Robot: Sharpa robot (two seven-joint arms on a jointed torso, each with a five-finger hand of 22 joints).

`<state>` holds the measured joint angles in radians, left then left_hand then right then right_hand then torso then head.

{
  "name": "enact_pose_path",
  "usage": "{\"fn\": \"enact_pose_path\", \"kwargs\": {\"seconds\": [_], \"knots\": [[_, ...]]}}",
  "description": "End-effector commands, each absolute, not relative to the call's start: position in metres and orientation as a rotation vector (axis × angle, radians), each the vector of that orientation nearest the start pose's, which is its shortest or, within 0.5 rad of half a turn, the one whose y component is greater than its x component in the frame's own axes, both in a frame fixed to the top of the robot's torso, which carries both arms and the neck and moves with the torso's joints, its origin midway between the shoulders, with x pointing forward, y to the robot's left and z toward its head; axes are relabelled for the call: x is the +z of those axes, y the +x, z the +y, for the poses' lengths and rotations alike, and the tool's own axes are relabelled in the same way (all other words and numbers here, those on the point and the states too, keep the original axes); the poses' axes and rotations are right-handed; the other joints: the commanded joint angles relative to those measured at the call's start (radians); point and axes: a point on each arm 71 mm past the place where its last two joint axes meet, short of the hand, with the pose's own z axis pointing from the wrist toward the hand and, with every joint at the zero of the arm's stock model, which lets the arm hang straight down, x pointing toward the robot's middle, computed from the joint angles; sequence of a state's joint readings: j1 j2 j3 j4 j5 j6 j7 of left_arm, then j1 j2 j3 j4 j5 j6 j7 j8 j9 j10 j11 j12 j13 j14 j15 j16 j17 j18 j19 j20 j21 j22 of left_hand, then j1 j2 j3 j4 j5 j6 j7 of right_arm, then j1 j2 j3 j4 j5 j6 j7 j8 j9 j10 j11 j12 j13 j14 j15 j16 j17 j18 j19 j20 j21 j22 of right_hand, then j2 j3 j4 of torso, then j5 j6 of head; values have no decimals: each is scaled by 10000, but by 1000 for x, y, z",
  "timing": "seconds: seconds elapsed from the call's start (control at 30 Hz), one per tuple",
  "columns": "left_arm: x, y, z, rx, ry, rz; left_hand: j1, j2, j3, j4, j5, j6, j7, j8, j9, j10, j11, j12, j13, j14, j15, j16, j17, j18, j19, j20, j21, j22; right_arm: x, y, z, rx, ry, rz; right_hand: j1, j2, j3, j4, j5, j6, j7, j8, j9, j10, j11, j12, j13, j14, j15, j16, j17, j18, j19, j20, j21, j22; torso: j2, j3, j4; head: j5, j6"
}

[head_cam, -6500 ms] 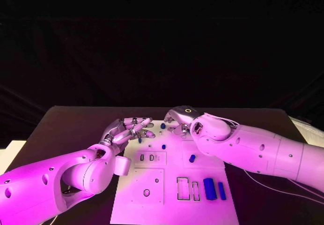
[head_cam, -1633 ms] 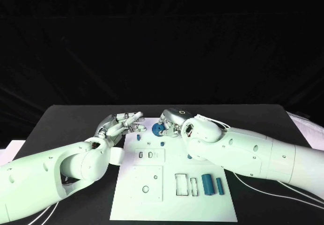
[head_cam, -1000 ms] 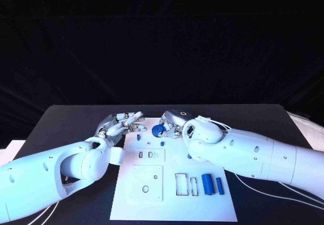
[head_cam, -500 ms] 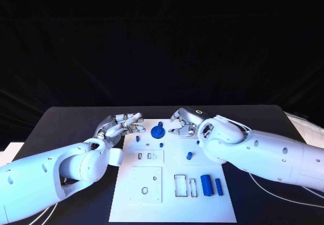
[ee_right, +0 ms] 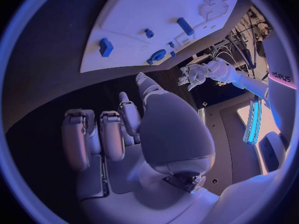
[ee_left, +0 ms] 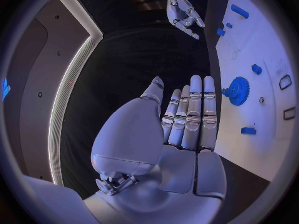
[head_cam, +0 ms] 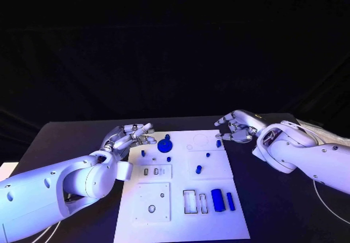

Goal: Assemble the parts on the task board

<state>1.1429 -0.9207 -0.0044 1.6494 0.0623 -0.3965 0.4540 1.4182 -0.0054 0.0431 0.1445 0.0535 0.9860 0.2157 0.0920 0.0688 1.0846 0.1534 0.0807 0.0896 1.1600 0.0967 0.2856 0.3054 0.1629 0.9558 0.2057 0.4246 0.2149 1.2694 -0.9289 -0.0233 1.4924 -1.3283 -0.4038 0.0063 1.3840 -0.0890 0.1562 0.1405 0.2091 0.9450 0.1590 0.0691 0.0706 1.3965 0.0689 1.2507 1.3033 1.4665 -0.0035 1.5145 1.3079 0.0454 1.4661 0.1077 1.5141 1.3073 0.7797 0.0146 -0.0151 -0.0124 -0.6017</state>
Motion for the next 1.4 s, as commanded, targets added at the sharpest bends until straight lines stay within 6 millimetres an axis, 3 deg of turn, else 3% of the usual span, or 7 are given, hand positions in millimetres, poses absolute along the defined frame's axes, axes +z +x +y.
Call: {"fn": "enact_pose_path", "kwargs": {"seconds": [0.03,0.17,0.27,0.37,0.63,1.13,1.4], "knots": [[-178,463,215,-15819,-11771,13285,41,66,2,-40,10,4,26,-51,-5,-20,34,-37,9,-52,-2,-57,15,160,-67,-27,28,13,-141,501,-256,7586,-502,15223,1,-141,-31,-27,61,26,15,-48,-15,-58,25,-61,-18,804,28,50,1478,-111,-21,25,6,1174,-26,61,-73,-28,0],[-179,464,215,-15821,-11745,13287,41,66,2,-40,10,4,26,-51,-5,-20,34,-37,9,-52,-2,-57,15,160,-67,-27,28,13,-150,505,-266,7336,-413,15475,23,-162,-46,-51,81,30,12,-45,-14,-65,22,-72,-25,803,27,51,1480,-111,-22,26,5,1174,-17,114,-95,-21,-28],[-179,464,214,-15825,-11737,13287,41,66,2,-40,10,4,26,-51,-5,-20,34,-37,9,-52,-2,-57,15,160,-67,-27,28,13,-156,508,-269,7160,-411,15648,74,-157,-43,-90,98,40,10,-40,-12,-66,18,-73,-24,803,25,52,1484,-110,-25,26,3,1172,-6,99,-73,-48,-37],[-179,465,214,-15838,-11731,13292,47,72,5,-48,11,5,24,-53,-5,-21,34,-41,10,-56,-2,-60,20,161,-72,-26,29,14,-161,511,-271,6986,-370,15822,97,-150,-40,-107,103,50,8,-35,-11,-62,17,-66,-17,802,24,50,1480,-107,-35,26,-2,1160,-1,122,-66,-63,-49],[-180,466,213,-15840,-11730,13294,51,76,7,-54,11,5,22,-55,-5,-22,34,-44,10,-60,-1,-62,24,161,-76,-26,30,15,-176,516,-274,6768,-245,16253,115,-141,-36,-121,106,68,6,-26,-7,-51,14,-48,-2,802,23,50,1481,-108,-30,26,0,1166,-3,110,-94,-15,-82],[-181,467,213,-15828,-11735,13297,51,76,7,-54,11,5,22,-55,-5,-22,34,-44,10,-60,-1,-62,24,161,-76,-26,30,15,-187,521,-265,6632,-254,16564,226,-7,26,-220,121,254,-16,38,20,11,-6,45,76,802,6,51,1490,-108,-32,15,-2,1167,0,106,-66,-14,-129],[-181,467,213,-15834,-11737,13306,51,76,7,-54,11,5,22,-55,-5,-22,34,-44,10,-60,-1,-62,24,161,-76,-26,30,15,-191,523,-259,6633,-254,16632,327,251,207,-323,-144,575,-69,117,46,93,-57,159,169,806,-35,57,1511,-111,-20,-16,3,1186,0,104,-70,0,-157]]}}
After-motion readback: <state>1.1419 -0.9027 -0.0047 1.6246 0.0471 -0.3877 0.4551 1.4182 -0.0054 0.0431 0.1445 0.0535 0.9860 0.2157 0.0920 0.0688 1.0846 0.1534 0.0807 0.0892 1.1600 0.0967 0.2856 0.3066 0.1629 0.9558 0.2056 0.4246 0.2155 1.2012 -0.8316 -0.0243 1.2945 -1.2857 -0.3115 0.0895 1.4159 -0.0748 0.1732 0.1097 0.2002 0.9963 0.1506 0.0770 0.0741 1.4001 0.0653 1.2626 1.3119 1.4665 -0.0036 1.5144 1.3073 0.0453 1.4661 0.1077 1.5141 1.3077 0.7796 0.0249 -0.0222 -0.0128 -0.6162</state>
